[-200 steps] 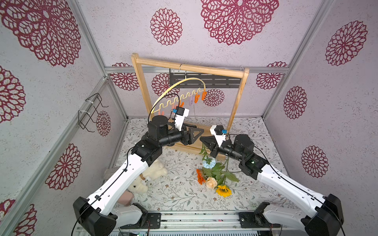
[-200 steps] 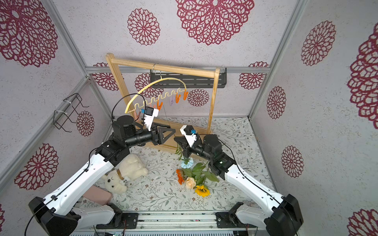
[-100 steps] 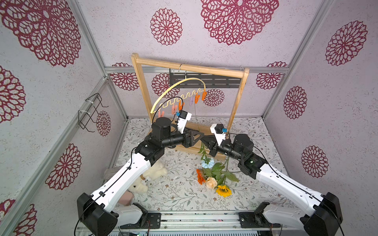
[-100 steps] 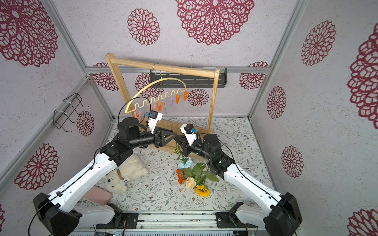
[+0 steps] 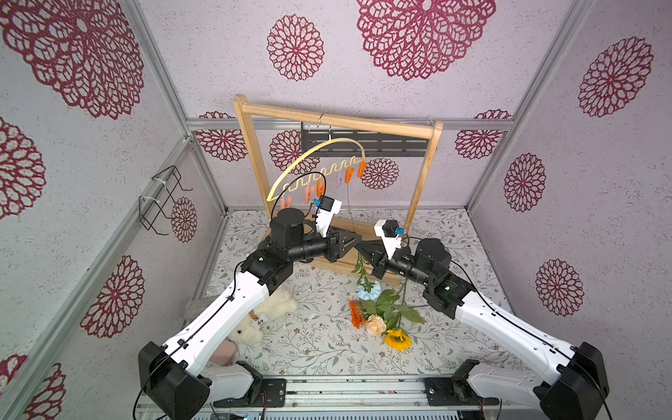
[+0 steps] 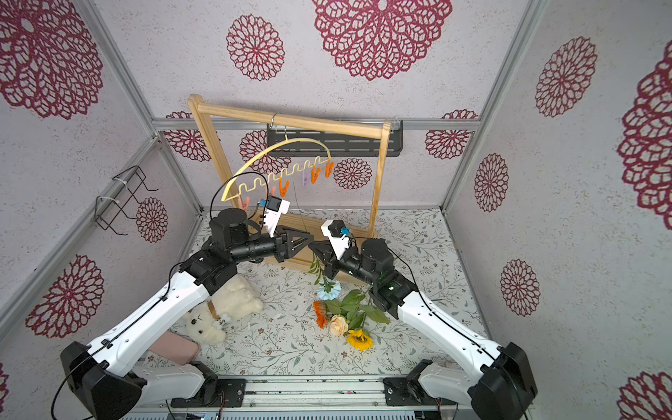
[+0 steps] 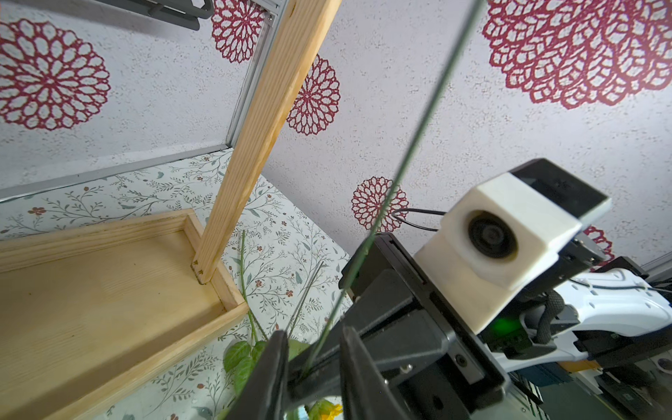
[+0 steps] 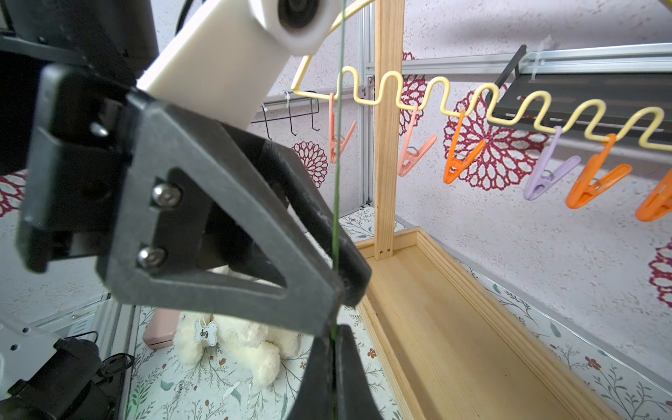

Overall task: Dry the flowers on a clothes hanger
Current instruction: Pick up the flower at the center of the board.

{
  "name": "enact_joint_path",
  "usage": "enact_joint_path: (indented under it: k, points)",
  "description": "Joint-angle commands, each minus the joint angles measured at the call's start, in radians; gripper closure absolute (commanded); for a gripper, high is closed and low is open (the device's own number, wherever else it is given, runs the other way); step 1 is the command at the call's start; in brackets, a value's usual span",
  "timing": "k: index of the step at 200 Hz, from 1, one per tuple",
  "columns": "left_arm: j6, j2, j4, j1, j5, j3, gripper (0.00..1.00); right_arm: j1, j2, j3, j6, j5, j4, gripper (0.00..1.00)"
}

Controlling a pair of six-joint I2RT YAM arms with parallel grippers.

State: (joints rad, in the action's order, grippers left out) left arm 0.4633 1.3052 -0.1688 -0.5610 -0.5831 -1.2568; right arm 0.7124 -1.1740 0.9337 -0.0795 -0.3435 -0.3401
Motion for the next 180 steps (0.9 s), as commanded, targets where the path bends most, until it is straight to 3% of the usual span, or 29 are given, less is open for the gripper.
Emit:
enact_joint_path:
  k: [1,24,57,70,93,145,180]
  points:
    - [-0.009,0.014,0.035,0.009,-0.032,0.003,0.84,0.004,0.017,0.028,-0.021,-0.005,-0.044,1.00]
    - [-0.009,0.016,0.044,0.008,-0.036,0.008,1.00,0.004,0.024,0.026,-0.022,-0.004,-0.035,1.00]
    - [-0.016,0.001,0.061,0.008,-0.029,0.011,1.00,0.004,0.046,0.006,-0.021,0.017,-0.037,1.00]
    - [-0.030,-0.013,0.053,0.011,-0.013,0.011,1.00,0.004,0.060,-0.004,-0.001,0.017,-0.025,0.84]
    - [-0.062,-0.046,0.007,0.038,0.033,0.010,1.00,0.005,0.083,-0.003,0.044,0.008,0.031,0.67]
    - [-0.156,-0.141,-0.233,0.184,0.092,-0.011,1.00,0.004,0.095,0.107,0.072,0.020,0.201,0.58]
    - [-0.260,-0.247,-0.442,0.290,0.097,-0.025,1.00,0.003,0.046,0.174,0.015,0.070,0.159,0.54]
